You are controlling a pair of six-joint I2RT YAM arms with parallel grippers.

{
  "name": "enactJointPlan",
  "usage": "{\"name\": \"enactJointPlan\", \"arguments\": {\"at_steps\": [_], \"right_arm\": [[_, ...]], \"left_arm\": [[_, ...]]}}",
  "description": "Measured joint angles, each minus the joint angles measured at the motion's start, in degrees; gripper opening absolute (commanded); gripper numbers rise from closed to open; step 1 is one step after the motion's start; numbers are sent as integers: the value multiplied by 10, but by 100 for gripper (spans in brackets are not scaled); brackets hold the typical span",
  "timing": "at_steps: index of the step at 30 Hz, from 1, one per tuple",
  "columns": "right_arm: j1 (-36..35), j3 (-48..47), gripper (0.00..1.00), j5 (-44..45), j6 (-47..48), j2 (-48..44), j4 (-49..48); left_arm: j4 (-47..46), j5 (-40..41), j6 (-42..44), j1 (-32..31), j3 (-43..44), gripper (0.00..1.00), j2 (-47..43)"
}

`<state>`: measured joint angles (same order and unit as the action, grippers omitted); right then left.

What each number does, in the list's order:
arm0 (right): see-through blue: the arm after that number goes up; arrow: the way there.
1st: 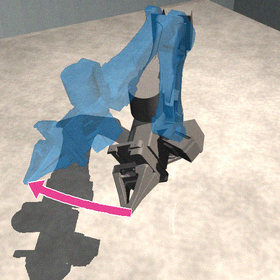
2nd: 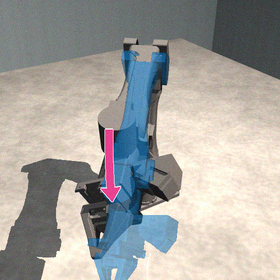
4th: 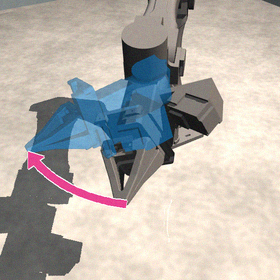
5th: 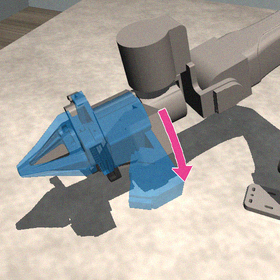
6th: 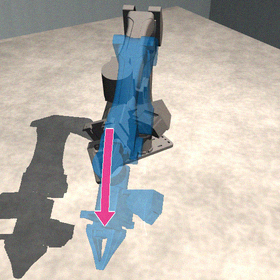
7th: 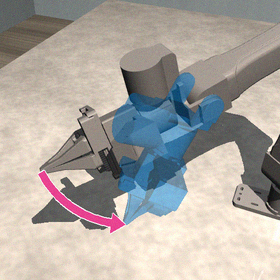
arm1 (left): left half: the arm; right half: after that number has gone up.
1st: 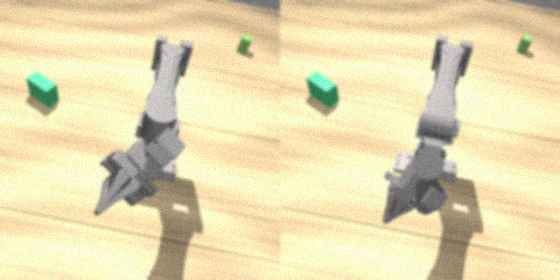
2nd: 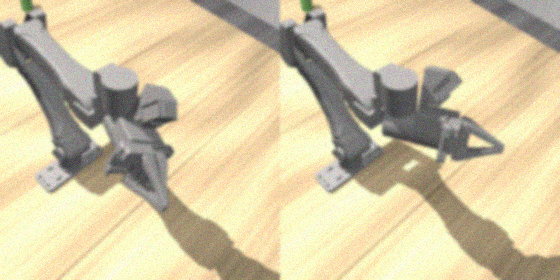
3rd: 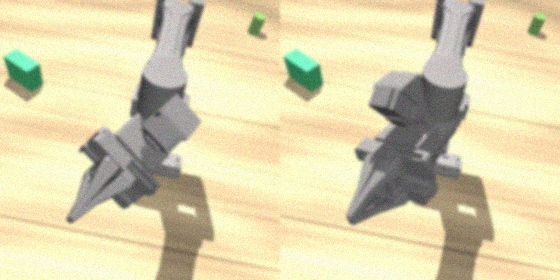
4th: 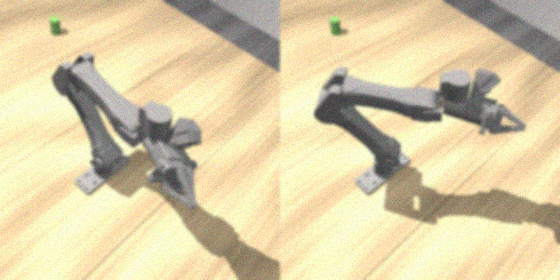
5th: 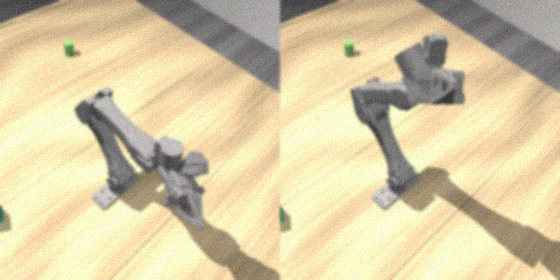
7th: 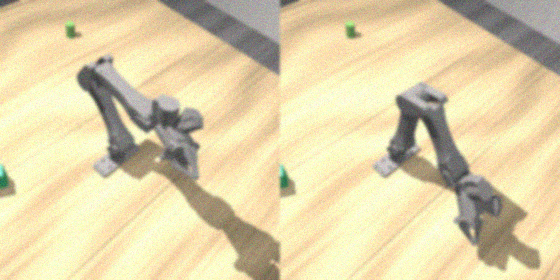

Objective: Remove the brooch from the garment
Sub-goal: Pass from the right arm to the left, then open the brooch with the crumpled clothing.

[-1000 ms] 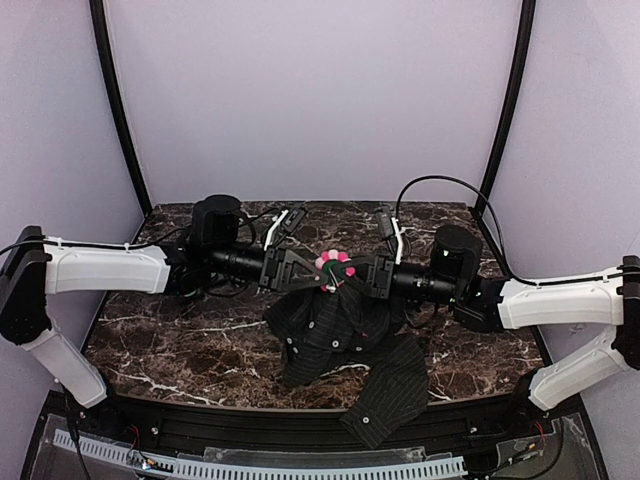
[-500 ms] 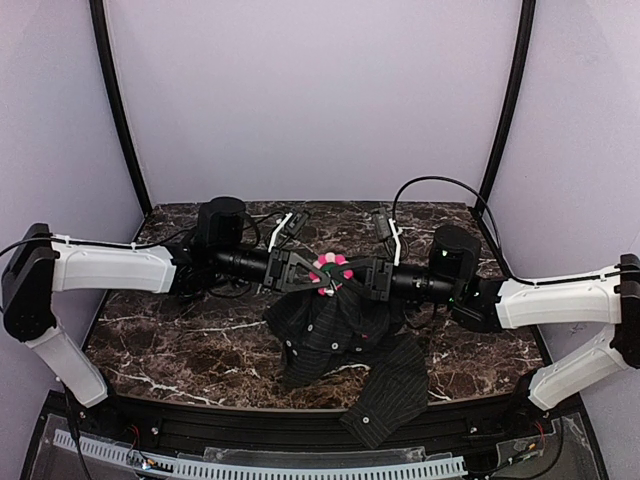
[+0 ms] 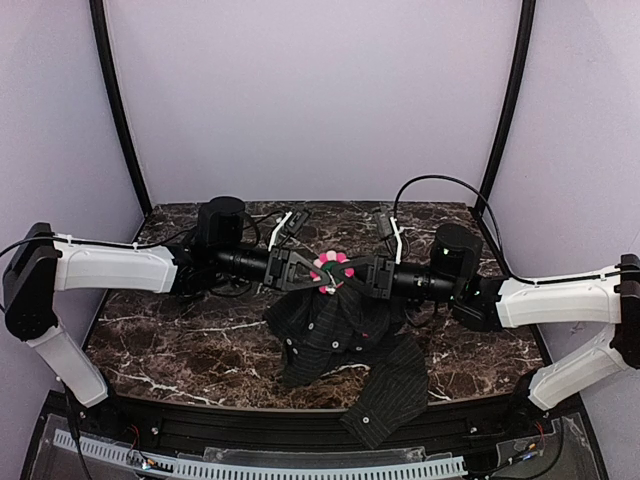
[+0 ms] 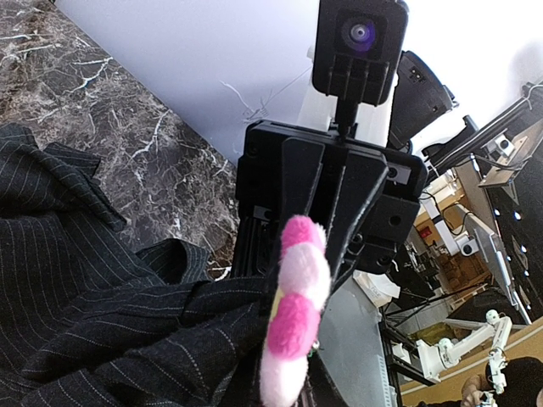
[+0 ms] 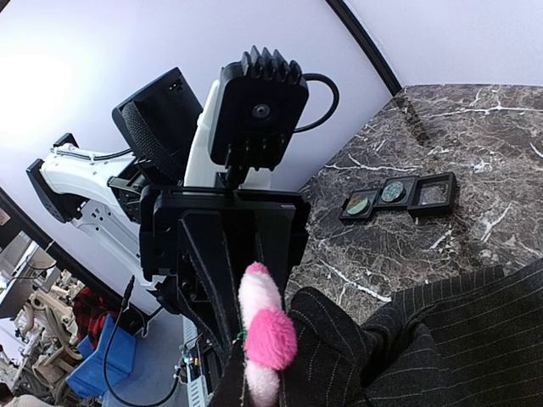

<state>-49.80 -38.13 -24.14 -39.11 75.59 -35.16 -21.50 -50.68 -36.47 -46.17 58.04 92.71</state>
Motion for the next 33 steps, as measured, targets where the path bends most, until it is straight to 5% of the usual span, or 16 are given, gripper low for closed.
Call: {"name": "enactJointPlan", "arguments": {"at_steps": [8,15,33], "right_arm": [[5,-7,31,-23,10,2,10],[5,-11,41,-62,15,7,15],[16,19,38,-126,-25,7,-40]], "left_arm": [[-8,-10,0,-1,0,1,0],[-10,-11,0,-6,0,1,0],[-4,-14,18,-10,0,1,0]]}}
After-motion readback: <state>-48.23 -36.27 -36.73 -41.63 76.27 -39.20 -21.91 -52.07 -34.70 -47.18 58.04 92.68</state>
